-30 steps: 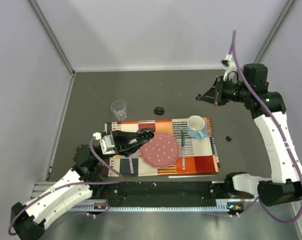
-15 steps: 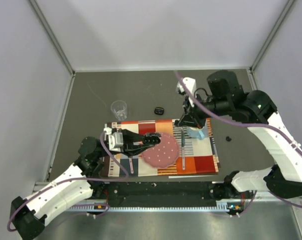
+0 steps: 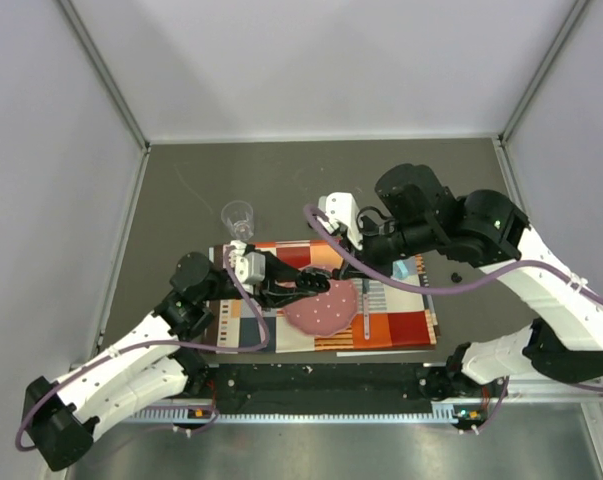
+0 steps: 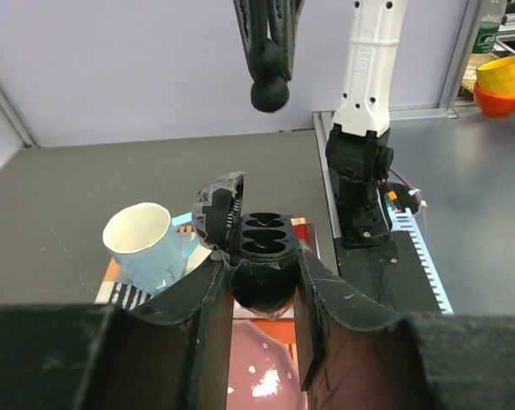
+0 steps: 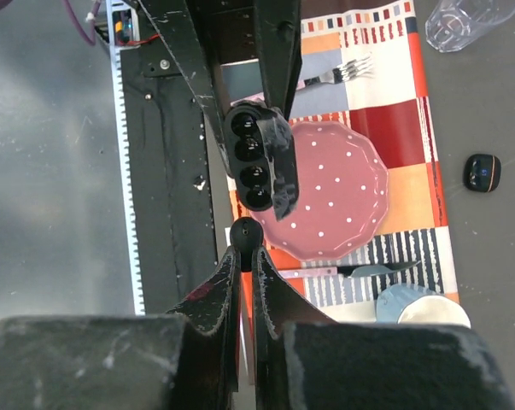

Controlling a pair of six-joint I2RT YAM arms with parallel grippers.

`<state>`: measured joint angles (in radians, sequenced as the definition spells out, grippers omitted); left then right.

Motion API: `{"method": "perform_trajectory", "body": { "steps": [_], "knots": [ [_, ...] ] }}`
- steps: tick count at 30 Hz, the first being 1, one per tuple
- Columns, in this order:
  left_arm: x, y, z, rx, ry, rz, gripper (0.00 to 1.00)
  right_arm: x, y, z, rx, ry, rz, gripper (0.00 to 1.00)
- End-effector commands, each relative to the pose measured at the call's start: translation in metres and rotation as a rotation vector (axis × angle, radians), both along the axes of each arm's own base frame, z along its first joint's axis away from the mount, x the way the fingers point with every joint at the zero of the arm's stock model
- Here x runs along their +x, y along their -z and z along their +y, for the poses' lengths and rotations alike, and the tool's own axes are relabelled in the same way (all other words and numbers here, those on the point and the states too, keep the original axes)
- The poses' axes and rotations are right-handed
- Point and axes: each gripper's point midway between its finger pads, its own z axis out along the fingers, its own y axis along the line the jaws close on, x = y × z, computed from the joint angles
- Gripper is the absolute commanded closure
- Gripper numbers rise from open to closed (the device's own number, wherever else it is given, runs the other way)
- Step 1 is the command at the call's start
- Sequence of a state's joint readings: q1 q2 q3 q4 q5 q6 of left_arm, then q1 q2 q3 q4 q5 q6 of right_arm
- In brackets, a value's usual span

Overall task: Insert the wireless bluetooth earbuds into the charging case
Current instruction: Place the earbud in the charging case.

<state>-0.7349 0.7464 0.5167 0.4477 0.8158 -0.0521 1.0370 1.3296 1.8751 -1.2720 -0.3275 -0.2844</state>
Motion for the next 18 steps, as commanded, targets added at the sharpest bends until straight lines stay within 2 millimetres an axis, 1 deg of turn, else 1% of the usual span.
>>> {"method": "perform_trajectory", "body": {
  "steps": [1,6,13,18],
  "knots": [
    [-0.004,-0.02,-0.002,-0.02,0.041,-0.032,1.0,0.001,-0.002,0.011,-0.012,-0.02,-0.041,1.0],
    [-0.005,-0.019,-0.004,-0.007,0.06,-0.016,1.0,-0.003,0.01,0.023,-0.045,-0.052,-0.035,1.0],
    [-0.009,-0.019,-0.008,0.015,0.104,0.009,1.0,-0.004,0.012,0.033,-0.034,-0.074,-0.042,1.0],
    [-0.011,-0.017,-0.009,0.029,0.128,0.017,1.0,-0.005,0.015,0.037,-0.036,-0.087,-0.035,1.0]
  ]
}}
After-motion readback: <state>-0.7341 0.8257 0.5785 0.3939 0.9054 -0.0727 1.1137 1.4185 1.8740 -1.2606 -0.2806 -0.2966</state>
